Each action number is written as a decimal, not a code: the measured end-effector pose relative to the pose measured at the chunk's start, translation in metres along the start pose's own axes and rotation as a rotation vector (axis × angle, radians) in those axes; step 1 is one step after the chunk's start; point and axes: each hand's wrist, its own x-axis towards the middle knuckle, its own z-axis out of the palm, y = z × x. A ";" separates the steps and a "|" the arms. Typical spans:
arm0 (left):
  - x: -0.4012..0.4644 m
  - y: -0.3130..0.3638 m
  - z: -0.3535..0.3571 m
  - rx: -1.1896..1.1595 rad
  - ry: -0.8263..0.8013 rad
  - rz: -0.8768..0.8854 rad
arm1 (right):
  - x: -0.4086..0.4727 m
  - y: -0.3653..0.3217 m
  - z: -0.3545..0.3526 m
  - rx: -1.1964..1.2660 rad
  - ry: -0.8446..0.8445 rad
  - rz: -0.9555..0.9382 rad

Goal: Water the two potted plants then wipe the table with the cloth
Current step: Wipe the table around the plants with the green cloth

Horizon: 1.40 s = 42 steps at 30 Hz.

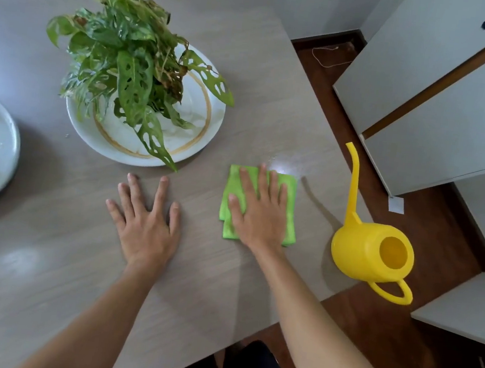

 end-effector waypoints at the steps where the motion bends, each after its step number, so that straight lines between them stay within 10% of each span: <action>1: 0.000 0.000 -0.001 0.001 -0.013 -0.006 | -0.005 0.015 -0.002 -0.016 -0.005 0.042; 11: 0.001 0.002 0.000 -0.002 -0.016 0.006 | 0.106 0.077 -0.042 0.094 0.041 0.561; 20: 0.001 0.001 0.002 -0.019 0.010 0.010 | 0.141 -0.004 -0.024 -0.023 -0.008 0.220; 31: -0.006 0.001 -0.008 -0.165 0.012 0.033 | -0.057 0.003 0.011 -0.009 0.027 -0.236; 42: -0.060 -0.011 0.007 -0.003 0.001 0.112 | -0.005 0.069 -0.013 -0.092 0.019 0.106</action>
